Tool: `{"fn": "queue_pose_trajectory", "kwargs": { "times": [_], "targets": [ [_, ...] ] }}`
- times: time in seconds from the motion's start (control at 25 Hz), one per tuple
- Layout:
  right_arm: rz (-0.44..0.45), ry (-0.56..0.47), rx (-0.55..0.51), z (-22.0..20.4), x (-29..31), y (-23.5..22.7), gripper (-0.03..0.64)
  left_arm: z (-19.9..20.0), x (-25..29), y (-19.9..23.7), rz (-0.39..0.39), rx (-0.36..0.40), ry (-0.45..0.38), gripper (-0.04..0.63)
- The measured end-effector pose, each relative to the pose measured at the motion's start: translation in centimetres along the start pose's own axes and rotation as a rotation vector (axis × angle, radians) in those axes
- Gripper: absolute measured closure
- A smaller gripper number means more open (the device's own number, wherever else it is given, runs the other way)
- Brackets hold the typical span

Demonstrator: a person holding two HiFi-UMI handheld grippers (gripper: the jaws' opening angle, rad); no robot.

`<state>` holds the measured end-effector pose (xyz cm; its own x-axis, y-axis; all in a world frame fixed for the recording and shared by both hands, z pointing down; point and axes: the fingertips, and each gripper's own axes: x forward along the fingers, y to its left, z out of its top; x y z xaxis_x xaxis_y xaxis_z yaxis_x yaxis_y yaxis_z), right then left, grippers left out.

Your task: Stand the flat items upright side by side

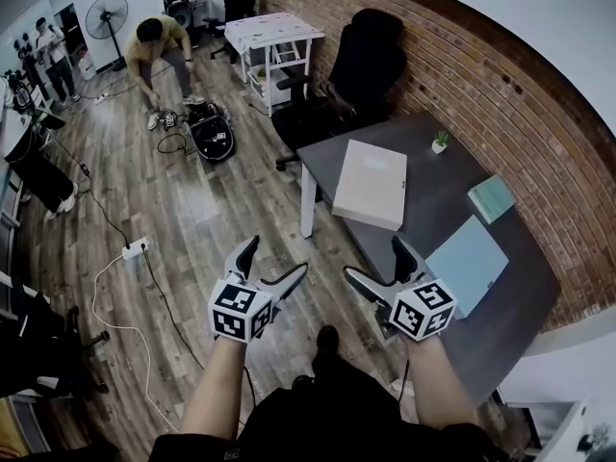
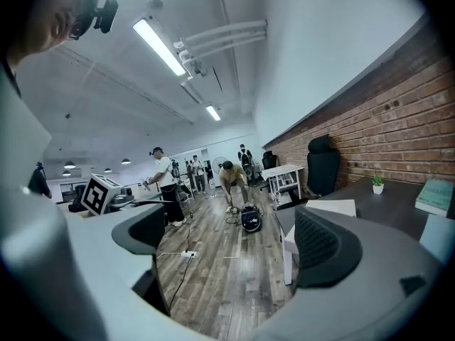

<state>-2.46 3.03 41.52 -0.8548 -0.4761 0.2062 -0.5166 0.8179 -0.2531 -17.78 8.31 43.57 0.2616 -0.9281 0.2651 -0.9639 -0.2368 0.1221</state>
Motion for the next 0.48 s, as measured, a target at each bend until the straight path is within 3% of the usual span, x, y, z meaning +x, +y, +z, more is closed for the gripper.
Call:
{"fn": "queue_pose_trajectory", "kwargs": {
  "times": [0.48],
  "targets": [
    [0.018,0.039,0.069,1.0,10.4,-10.5,0.040,1.1,12.6,6.2,-0.011,-0.047,0.048,0.110]
  ]
}}
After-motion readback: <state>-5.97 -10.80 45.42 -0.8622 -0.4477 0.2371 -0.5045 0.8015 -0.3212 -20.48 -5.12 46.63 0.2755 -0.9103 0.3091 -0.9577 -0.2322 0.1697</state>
